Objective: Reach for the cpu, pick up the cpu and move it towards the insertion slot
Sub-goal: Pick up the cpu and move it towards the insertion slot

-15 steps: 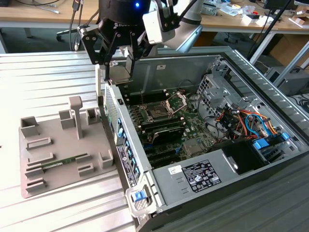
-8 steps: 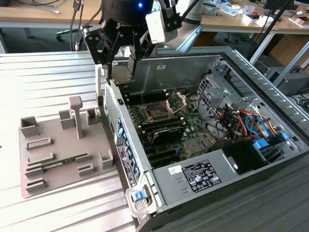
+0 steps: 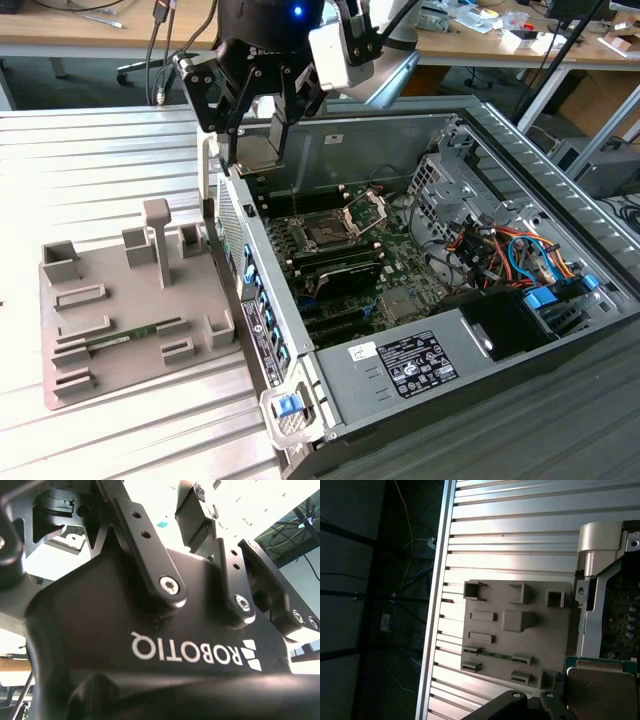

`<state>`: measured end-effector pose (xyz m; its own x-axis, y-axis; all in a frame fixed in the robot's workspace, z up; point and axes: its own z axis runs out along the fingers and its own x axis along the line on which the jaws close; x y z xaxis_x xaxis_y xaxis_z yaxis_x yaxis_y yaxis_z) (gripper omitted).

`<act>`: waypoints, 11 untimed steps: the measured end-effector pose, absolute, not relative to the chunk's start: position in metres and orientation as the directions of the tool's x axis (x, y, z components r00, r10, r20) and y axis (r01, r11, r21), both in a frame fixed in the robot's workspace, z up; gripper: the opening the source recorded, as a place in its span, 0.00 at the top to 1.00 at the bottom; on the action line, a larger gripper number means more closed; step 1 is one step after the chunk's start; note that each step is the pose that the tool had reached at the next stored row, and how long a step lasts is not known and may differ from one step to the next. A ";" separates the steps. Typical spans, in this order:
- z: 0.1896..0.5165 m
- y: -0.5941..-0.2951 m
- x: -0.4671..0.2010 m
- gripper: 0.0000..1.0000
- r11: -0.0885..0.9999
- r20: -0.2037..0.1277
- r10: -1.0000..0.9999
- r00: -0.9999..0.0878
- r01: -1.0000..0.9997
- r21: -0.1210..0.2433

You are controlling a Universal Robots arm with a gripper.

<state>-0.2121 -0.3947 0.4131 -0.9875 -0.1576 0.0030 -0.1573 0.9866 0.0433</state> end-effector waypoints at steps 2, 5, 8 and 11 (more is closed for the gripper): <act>0.413 -0.395 -0.211 0.45 0.987 0.003 -0.158 -0.987 -0.157 0.043; 0.413 -0.395 -0.209 0.45 0.987 0.003 -0.158 -0.987 -0.157 0.043; 0.413 -0.395 -0.207 0.45 0.987 0.003 -0.158 -0.987 -0.157 0.043; 0.413 -0.395 -0.204 0.45 0.987 0.003 -0.158 -0.987 -0.157 0.043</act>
